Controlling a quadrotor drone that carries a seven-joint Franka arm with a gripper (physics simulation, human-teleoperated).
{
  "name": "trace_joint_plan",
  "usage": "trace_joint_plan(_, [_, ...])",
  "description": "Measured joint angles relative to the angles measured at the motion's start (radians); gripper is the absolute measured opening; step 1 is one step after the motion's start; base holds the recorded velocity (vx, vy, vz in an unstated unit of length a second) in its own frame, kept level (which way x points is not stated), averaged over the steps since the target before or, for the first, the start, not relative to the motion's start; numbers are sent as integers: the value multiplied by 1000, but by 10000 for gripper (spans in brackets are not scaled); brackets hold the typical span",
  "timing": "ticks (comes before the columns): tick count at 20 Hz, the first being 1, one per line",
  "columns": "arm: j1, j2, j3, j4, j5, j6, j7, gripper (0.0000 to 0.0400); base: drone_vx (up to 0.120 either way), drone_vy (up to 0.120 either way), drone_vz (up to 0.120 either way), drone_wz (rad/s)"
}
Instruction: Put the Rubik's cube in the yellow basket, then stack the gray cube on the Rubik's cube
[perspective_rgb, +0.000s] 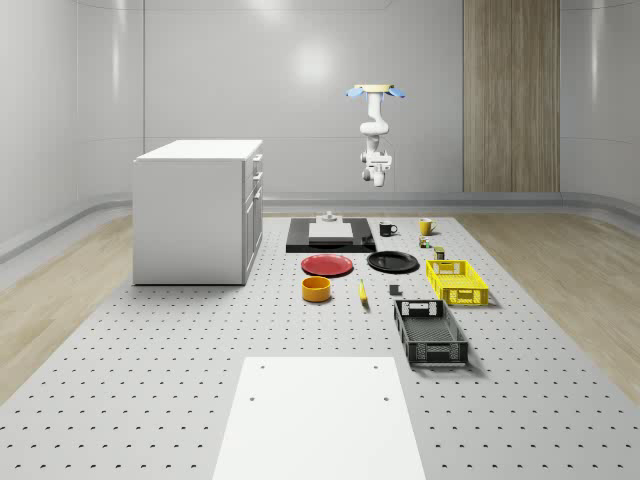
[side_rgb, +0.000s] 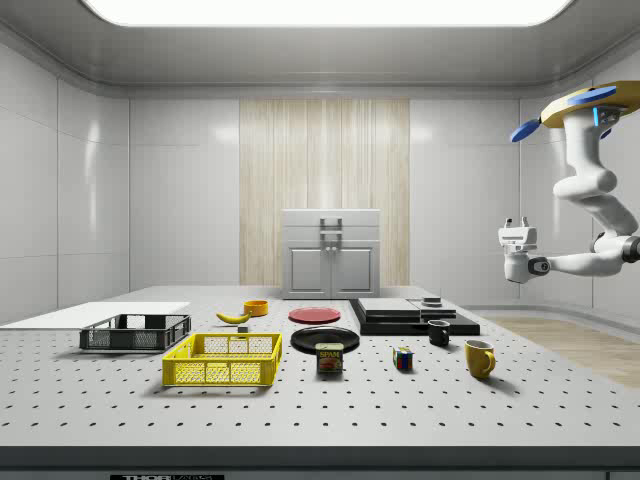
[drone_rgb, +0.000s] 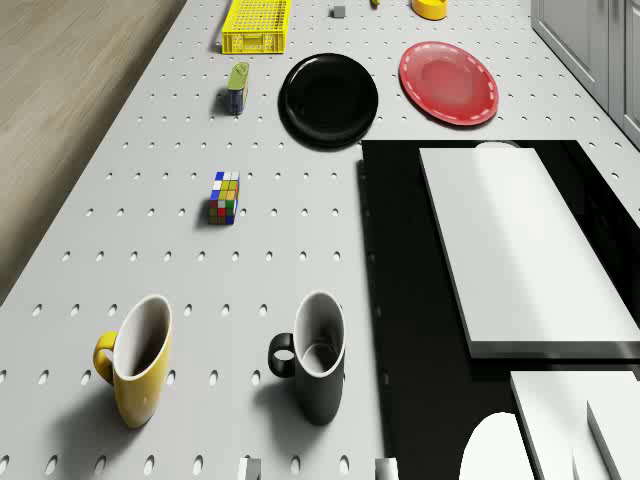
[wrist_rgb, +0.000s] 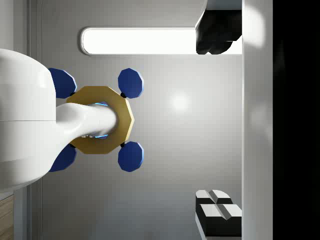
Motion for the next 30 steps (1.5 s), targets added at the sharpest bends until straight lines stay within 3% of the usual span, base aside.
trace_joint_plan(7, [-3,32,2,149,1,-112,-2,400,0,0,0,0])
trace_joint_plan(13, [-5,69,3,249,2,-169,-2,400,13,13,0,0])
trace_joint_plan(19, [-6,84,3,288,2,-190,-3,400,120,120,0,0])
trace_joint_plan(30, [-7,84,4,297,2,-190,-3,400,120,120,0,0])
